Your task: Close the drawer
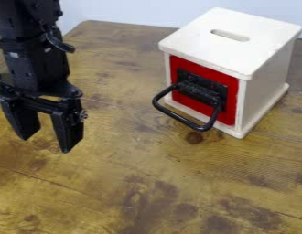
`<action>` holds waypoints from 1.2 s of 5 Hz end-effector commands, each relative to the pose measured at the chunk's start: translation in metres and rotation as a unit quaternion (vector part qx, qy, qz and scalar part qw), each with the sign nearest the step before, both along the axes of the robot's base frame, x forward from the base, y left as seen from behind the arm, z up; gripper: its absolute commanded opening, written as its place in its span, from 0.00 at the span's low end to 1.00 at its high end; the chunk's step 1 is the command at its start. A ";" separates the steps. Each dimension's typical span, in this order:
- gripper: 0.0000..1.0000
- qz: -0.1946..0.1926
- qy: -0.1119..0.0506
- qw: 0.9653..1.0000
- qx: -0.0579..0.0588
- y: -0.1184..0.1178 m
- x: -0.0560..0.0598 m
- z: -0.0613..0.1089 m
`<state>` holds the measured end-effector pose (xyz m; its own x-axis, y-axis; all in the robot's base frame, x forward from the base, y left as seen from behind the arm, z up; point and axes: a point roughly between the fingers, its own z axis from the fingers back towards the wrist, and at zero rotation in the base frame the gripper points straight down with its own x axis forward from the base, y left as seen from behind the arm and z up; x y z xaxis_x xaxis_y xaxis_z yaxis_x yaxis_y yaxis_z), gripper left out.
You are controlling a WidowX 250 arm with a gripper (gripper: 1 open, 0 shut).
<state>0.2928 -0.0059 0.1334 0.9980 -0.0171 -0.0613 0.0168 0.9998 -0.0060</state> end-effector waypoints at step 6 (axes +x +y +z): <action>1.00 0.032 -0.120 0.992 0.001 -0.115 0.114 -0.047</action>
<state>0.3959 -0.1150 0.0578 0.9940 0.0540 0.0956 -0.0552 0.9984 0.0103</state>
